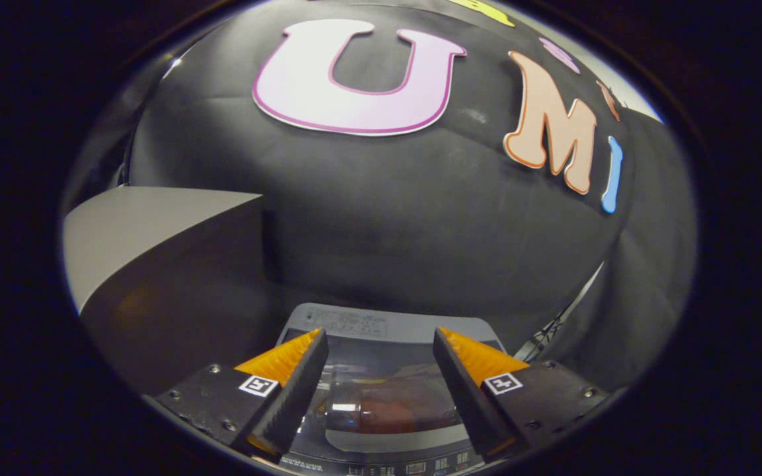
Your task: Put the clothes into the washing machine and then close the washing machine lid.
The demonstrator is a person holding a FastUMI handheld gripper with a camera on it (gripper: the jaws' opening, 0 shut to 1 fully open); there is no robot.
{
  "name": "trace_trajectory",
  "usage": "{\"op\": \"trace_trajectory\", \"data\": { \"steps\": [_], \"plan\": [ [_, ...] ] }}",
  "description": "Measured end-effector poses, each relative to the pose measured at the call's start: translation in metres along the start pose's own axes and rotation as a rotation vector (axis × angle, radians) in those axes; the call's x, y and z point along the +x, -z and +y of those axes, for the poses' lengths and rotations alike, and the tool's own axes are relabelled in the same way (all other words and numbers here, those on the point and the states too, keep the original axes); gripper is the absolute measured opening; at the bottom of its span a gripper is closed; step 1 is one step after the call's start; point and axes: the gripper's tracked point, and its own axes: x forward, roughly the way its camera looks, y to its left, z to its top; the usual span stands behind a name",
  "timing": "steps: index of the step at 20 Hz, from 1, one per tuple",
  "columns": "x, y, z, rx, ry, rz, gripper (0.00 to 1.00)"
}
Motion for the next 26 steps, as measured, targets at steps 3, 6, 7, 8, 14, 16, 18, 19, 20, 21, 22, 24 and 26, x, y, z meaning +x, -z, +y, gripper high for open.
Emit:
{"op": "trace_trajectory", "data": {
  "steps": [3,6,7,8,14,16,18,19,20,21,22,24,26],
  "plan": [
    [0.004,0.006,0.0,-0.008,-0.016,-0.001,0.97],
    [0.005,0.007,0.002,0.013,-0.031,0.003,0.97],
    [0.007,0.008,0.002,0.023,-0.032,0.002,0.97],
    [0.008,0.008,0.001,0.037,-0.033,-0.003,0.97],
    [0.002,0.005,-0.007,0.137,-0.059,-0.044,0.97],
    [-0.001,0.006,-0.015,0.163,-0.062,-0.07,0.97],
    [-0.008,0.008,-0.024,0.18,-0.062,-0.099,0.97],
    [-0.012,0.011,-0.027,0.184,-0.068,-0.109,0.97],
    [-0.015,0.012,-0.03,0.187,-0.071,-0.121,0.97],
    [-0.018,0.014,-0.036,0.188,-0.068,-0.136,0.97],
    [-0.023,0.016,-0.043,0.188,-0.063,-0.153,0.97],
    [-0.03,0.021,-0.058,0.187,-0.05,-0.181,0.97],
    [-0.042,0.033,-0.078,0.198,-0.035,-0.194,0.97]
  ]
}}
